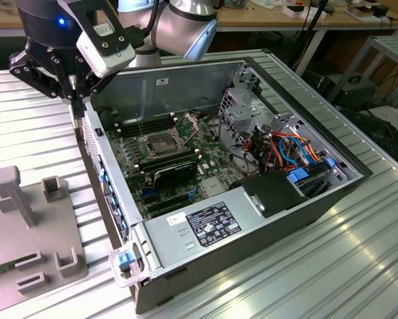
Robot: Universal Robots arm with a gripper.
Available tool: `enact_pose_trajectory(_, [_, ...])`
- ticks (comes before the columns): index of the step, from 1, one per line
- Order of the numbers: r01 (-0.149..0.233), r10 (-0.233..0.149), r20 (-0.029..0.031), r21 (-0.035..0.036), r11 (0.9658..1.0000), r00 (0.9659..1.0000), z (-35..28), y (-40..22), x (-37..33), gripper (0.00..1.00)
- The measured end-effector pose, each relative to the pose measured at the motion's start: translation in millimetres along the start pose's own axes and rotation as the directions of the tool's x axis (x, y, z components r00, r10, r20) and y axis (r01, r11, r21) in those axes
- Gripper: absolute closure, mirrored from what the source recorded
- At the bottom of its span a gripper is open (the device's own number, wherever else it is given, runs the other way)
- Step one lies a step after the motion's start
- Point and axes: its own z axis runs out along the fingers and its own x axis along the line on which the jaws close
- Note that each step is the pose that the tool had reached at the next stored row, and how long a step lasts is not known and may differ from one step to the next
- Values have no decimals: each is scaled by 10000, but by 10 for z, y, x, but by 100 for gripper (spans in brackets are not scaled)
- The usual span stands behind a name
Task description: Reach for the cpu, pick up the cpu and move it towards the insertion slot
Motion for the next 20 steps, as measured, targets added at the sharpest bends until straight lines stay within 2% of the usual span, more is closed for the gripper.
enact_pose_trajectory(5, [0,0,0,-1,10000,10000,7,-5,59,89])
enact_pose_trajectory(20, [0,0,0,-1,10000,10000,29,-23,293,89])
